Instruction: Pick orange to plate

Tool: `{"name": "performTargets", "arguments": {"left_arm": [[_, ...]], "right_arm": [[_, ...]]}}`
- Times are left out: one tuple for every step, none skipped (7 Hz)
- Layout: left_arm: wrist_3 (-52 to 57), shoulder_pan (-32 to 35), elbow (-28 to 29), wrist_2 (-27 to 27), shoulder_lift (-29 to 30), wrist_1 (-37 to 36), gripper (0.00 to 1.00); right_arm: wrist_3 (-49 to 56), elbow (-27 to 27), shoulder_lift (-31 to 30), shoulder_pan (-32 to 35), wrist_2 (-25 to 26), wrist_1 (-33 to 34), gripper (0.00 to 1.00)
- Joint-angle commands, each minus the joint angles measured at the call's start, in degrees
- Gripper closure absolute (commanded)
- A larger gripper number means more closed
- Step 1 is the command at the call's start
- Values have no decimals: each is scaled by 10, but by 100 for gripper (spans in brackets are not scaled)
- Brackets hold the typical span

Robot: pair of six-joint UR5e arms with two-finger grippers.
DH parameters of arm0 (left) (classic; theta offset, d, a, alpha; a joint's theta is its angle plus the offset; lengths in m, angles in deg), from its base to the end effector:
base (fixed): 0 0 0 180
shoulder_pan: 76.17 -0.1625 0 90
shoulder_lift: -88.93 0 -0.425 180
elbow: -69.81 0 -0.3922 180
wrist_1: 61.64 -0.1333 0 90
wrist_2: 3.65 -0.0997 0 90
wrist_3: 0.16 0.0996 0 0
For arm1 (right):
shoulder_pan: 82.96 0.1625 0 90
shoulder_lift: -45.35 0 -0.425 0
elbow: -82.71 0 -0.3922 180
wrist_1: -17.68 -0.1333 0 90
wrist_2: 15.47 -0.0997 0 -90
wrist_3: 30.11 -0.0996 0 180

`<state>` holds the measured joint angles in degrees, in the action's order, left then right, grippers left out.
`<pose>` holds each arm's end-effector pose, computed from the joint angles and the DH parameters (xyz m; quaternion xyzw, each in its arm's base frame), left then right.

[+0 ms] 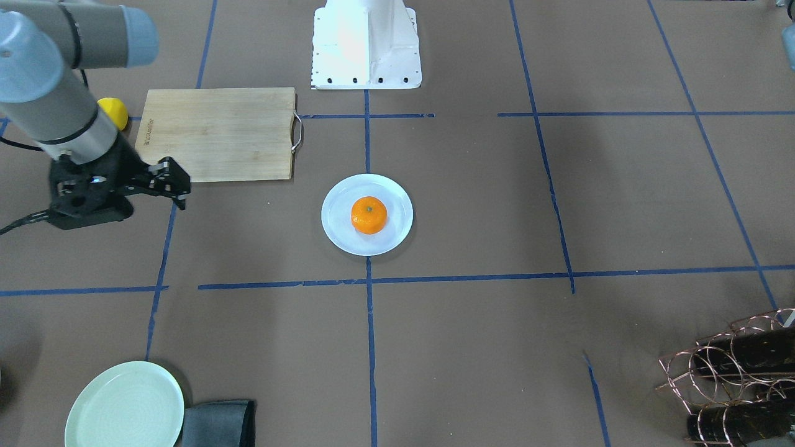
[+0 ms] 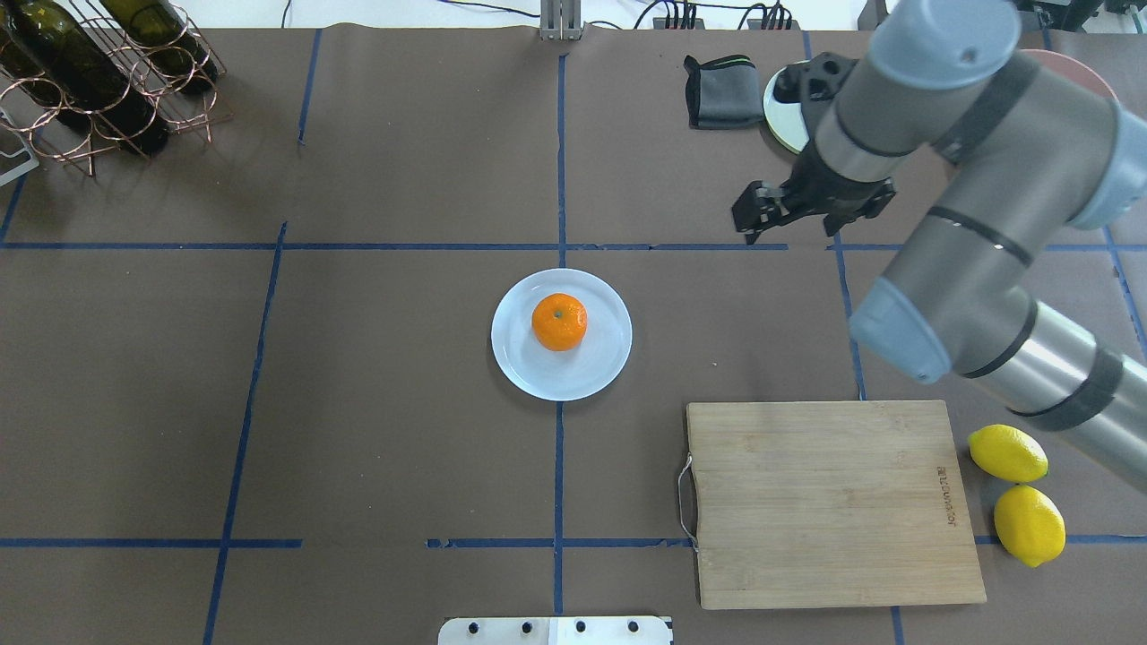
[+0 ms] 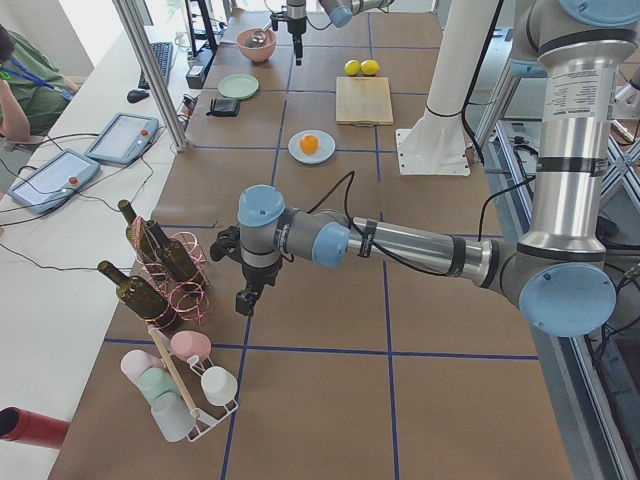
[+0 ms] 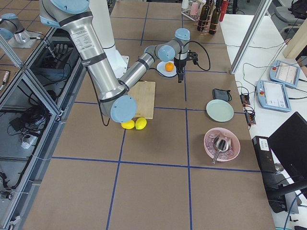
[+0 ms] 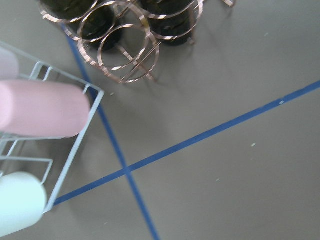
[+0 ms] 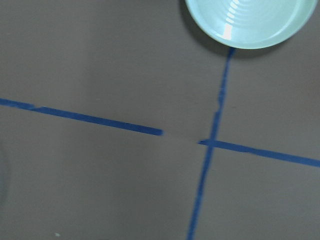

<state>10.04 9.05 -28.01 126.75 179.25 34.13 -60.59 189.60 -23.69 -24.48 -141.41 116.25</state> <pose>-0.0264 -0.5096 0.5816 0.1297 0.3370 0.1629 0.9182 -0.2437 -0.5405 0.3403 0.0523 -0.3797 -0.0863 0.9196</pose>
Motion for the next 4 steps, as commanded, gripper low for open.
{"name": "performTargets", "arguments": {"left_arm": [[11, 21, 10, 48, -18, -24, 0], [11, 21, 9, 49, -19, -23, 0], [15, 22, 11, 46, -21, -23, 0], [13, 21, 26, 46, -25, -27, 0]], "right_arm": [[196, -10, -92, 124, -67, 1, 0], [273, -17, -136, 177, -69, 1, 0], [335, -44, -171, 228, -76, -1, 0], [402, -79, -182, 267, -115, -4, 0]]}}
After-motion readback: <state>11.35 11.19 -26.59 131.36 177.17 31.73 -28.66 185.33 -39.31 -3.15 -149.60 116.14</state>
